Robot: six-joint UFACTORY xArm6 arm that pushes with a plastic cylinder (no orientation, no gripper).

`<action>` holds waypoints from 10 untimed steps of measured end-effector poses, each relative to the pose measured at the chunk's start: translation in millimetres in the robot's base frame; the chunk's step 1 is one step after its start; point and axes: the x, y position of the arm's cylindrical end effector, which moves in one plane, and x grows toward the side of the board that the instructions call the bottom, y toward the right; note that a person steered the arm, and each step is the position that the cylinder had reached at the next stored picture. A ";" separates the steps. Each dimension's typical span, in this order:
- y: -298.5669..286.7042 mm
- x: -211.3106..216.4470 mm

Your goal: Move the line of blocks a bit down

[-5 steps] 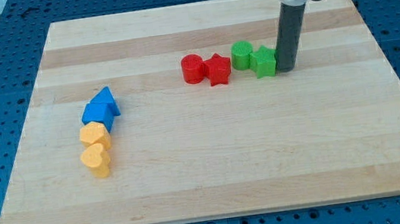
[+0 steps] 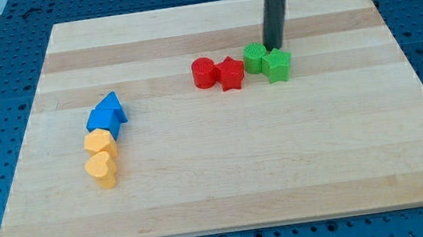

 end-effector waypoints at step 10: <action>-3.7 -36.4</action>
